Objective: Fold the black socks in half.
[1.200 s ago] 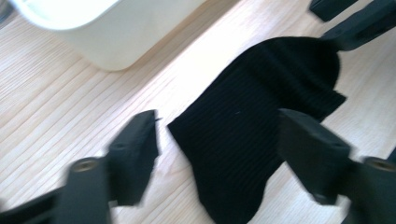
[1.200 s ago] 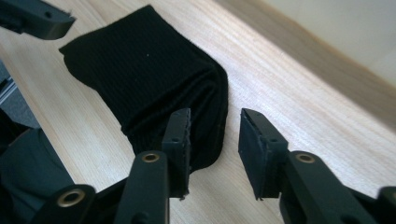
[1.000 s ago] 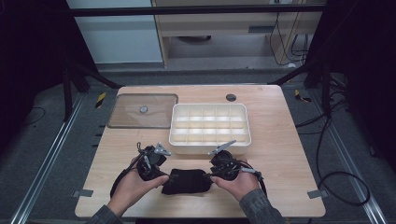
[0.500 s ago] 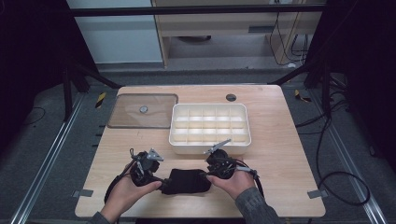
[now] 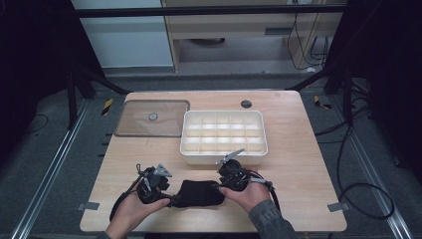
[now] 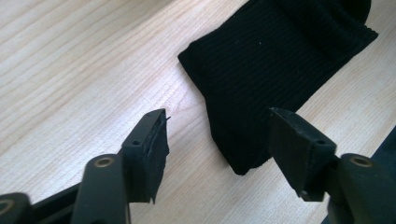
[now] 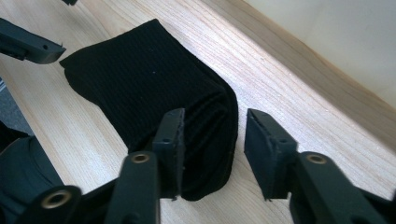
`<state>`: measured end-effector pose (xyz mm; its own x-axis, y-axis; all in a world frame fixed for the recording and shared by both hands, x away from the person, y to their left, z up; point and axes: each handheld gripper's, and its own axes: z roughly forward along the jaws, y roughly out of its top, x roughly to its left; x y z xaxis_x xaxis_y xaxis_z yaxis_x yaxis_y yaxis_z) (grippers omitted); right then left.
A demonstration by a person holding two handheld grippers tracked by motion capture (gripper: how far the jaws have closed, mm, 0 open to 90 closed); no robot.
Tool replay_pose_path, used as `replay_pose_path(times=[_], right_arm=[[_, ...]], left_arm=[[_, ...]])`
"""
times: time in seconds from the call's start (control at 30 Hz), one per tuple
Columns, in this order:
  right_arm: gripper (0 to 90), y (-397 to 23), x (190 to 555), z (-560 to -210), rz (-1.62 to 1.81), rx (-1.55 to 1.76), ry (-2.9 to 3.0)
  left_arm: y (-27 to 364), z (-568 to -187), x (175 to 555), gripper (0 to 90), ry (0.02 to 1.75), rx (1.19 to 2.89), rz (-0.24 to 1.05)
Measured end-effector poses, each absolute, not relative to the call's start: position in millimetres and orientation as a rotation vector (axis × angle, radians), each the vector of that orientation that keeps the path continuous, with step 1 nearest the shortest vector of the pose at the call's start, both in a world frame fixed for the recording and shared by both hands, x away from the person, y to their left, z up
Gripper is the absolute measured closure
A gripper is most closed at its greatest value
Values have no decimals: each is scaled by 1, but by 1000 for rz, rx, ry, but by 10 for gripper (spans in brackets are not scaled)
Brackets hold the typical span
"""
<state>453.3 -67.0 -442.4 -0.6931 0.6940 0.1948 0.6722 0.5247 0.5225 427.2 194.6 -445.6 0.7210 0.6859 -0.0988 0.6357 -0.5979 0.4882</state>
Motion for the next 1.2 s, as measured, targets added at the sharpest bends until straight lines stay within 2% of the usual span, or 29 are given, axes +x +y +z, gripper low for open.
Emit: replay_pose_path(times=[0.3,0.6,0.83,1.2], right_arm=[[677,-67,453,-446,890,1207,2718],[635,-68,453,-452,876,1218,2724],[649,-69,451,-456,873,1223,2739],[635,-70,456,-452,877,1230,2718]], left_arm=[[192,-456,427,449,1003,2434,109],[191,-464,425,543,991,2441,67],[189,-465,425,606,977,2446,52],[189,-467,423,647,968,2460,45]])
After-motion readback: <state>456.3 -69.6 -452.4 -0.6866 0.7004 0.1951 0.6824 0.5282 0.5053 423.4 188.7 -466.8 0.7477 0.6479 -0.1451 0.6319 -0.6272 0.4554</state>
